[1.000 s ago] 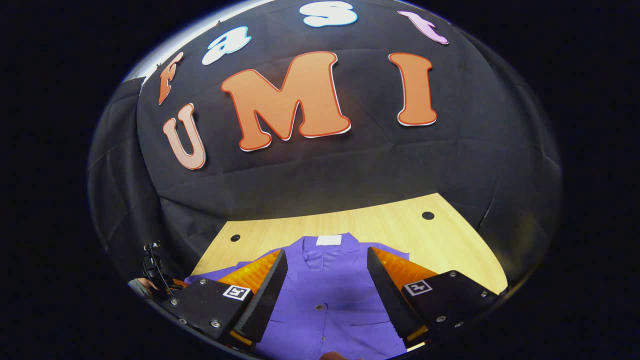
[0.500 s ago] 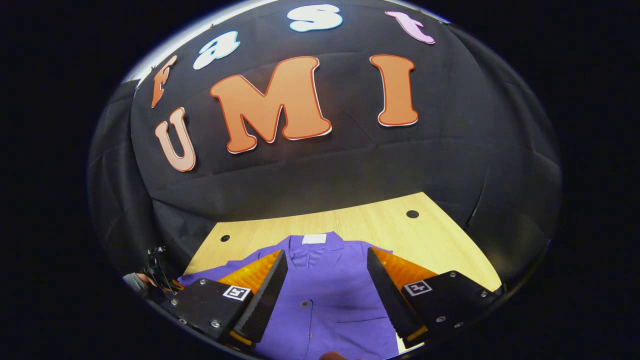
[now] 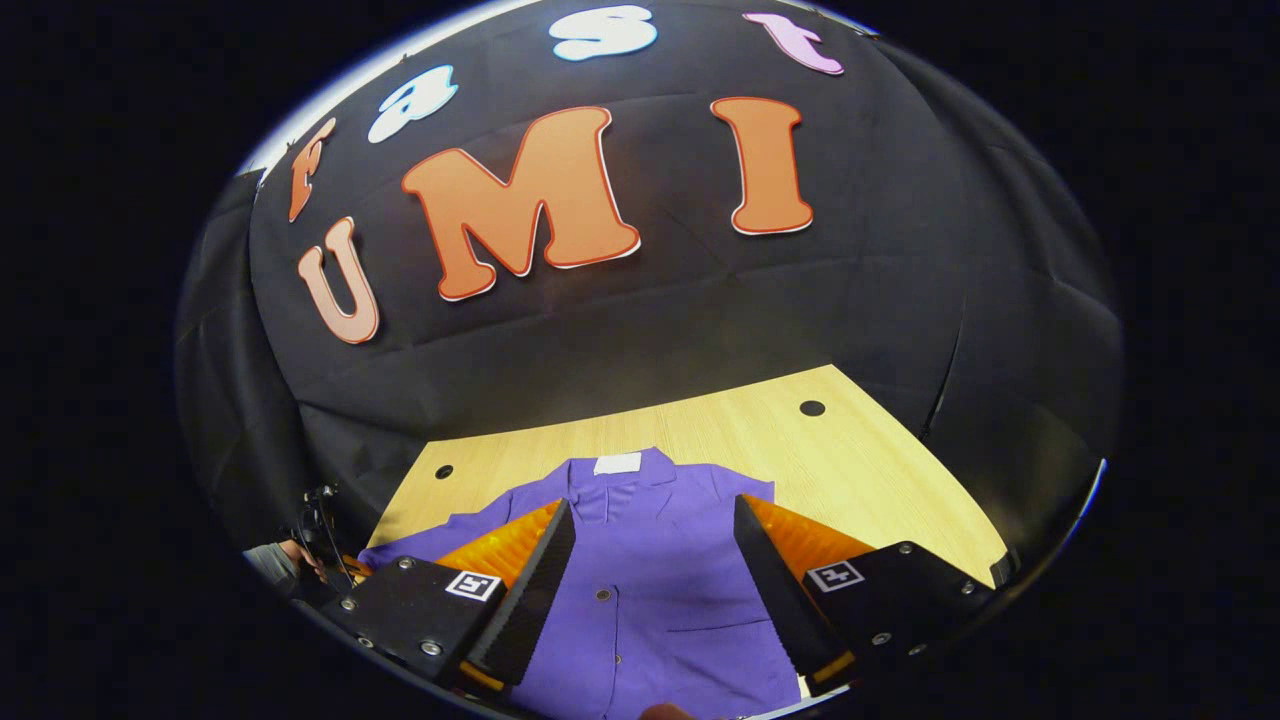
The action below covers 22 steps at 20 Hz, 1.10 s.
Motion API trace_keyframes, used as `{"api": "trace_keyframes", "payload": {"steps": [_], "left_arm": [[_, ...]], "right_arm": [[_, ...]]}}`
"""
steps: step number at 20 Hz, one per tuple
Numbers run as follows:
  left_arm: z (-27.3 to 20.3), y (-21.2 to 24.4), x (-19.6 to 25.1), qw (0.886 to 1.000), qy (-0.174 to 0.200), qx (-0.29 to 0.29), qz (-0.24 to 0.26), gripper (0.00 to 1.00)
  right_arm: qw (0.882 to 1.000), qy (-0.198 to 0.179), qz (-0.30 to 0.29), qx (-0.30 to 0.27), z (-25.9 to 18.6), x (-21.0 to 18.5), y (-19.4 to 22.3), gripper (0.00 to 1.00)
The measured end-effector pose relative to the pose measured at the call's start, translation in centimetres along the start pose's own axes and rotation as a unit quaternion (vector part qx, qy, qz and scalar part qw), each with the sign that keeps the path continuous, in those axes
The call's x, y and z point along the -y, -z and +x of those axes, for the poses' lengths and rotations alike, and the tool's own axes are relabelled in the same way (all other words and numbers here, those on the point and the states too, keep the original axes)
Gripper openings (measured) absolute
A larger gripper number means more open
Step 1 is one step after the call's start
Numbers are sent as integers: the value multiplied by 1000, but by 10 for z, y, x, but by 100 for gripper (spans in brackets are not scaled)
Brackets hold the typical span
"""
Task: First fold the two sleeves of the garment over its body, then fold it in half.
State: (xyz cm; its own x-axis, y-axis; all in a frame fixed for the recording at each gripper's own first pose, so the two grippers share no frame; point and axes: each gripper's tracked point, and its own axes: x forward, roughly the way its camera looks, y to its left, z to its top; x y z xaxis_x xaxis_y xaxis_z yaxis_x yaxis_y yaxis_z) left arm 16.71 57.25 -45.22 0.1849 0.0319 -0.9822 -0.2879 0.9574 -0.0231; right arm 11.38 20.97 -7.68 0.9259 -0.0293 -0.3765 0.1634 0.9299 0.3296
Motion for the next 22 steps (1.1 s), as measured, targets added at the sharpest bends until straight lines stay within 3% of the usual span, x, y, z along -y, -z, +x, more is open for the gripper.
{"api": "trace_keyframes", "payload": {"steps": [4, 8, 12, 16, 22], "left_arm": [[-20, -13, 11, 999, -8, 28, 33, 7], [-73, -38, 51, 992, 22, 87, 86, 7], [-122, -57, 110, 980, 72, 122, 139, 7], [-161, -62, 155, 970, 99, 132, 176, 7], [-225, -60, 267, 948, 141, 155, 241, 7]], "right_arm": [[1000, 20, -4, 9, -9, 16, -2, 95], [999, 33, -18, 21, -19, 22, -13, 95], [999, 40, -13, 30, -30, 30, -19, 95], [998, 51, -23, 33, -41, 50, -19, 95], [996, 60, -50, 45, -49, 92, -28, 95]]}}
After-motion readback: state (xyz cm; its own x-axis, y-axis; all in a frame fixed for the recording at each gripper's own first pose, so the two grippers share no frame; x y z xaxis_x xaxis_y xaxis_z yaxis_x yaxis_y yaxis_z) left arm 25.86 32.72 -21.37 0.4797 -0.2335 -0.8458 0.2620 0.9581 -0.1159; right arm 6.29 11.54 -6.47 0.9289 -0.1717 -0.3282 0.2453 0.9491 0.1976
